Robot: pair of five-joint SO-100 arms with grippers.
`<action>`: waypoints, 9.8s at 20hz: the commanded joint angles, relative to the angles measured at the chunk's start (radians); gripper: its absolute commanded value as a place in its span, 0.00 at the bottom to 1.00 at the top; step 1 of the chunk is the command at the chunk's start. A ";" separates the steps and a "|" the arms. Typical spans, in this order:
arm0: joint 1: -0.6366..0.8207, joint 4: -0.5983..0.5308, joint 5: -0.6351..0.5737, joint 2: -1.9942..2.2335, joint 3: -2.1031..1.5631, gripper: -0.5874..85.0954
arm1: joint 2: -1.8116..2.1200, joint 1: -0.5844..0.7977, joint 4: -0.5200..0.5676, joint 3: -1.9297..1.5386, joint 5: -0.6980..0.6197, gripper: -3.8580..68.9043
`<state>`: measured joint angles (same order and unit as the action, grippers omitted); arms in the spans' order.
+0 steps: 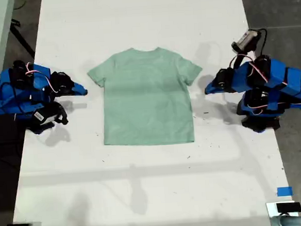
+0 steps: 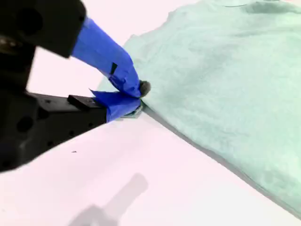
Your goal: Fold t-shirt
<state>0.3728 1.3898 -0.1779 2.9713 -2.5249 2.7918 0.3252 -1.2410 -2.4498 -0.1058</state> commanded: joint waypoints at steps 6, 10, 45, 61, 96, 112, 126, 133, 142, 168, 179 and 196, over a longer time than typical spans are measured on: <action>0.333 0.092 -0.318 -0.578 0.515 0.01 | -0.313 0.311 -0.178 0.451 -0.305 0.04; 0.474 0.169 -0.419 -0.787 0.704 0.01 | -0.514 0.405 -0.219 0.640 -0.397 0.04; 0.620 -0.124 -0.545 -1.066 0.506 0.34 | -1.483 0.646 0.235 0.733 -0.856 0.09; 0.607 -0.152 -0.551 -1.098 0.505 0.34 | -1.672 0.321 -0.298 1.736 -0.615 0.04; 0.583 -0.155 -0.517 -1.841 1.052 0.32 | -1.203 0.101 -0.284 1.402 -0.462 0.37; 0.623 0.061 -0.492 -1.646 1.220 0.01 | -0.776 0.123 -0.150 0.916 -0.391 0.28; 0.324 -0.204 -0.512 -2.034 1.776 0.26 | -0.607 0.080 -0.129 0.699 -0.321 0.25; 0.229 -0.124 -0.647 -1.753 1.710 0.37 | -0.509 0.046 -0.091 0.537 -0.290 0.24; -0.028 0.000 -0.506 -0.942 0.862 0.36 | -0.661 -0.215 0.011 0.380 -0.184 0.44; -0.189 -0.014 -0.368 -0.879 0.707 0.33 | -1.241 -0.426 -0.054 0.992 -0.078 0.03; -0.176 0.011 -0.368 -0.861 0.707 0.33 | -1.666 -0.497 -0.100 1.605 -0.091 0.52; -0.578 -0.353 0.166 -0.916 0.279 0.33 | -1.399 -0.342 -0.316 1.447 -0.212 0.41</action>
<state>-0.1887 1.0999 -0.0383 2.0632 -2.2411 1.3054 -0.0291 -1.5509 -1.0094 -0.3037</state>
